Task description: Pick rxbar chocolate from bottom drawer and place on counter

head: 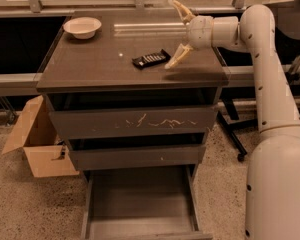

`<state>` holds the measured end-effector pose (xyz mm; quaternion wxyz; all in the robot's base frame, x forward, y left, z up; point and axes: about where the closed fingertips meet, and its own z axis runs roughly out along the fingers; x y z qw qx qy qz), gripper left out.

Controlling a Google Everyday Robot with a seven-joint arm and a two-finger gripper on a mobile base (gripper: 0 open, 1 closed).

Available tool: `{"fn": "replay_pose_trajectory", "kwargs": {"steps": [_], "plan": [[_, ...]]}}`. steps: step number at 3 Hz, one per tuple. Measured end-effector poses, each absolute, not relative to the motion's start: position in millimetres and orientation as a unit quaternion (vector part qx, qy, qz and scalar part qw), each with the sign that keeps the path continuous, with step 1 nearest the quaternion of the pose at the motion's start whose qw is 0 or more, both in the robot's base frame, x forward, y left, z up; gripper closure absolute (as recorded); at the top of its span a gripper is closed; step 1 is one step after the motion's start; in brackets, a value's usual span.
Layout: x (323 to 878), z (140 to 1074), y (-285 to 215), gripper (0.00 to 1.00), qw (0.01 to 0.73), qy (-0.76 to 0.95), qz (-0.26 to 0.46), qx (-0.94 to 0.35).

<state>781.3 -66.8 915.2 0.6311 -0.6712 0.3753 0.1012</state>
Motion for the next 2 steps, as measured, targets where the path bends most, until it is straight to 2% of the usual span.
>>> {"fn": "replay_pose_trajectory", "kwargs": {"steps": [2], "plan": [[770.1,951.9,-130.7,0.00,0.682,0.383,0.043,-0.621]]}}
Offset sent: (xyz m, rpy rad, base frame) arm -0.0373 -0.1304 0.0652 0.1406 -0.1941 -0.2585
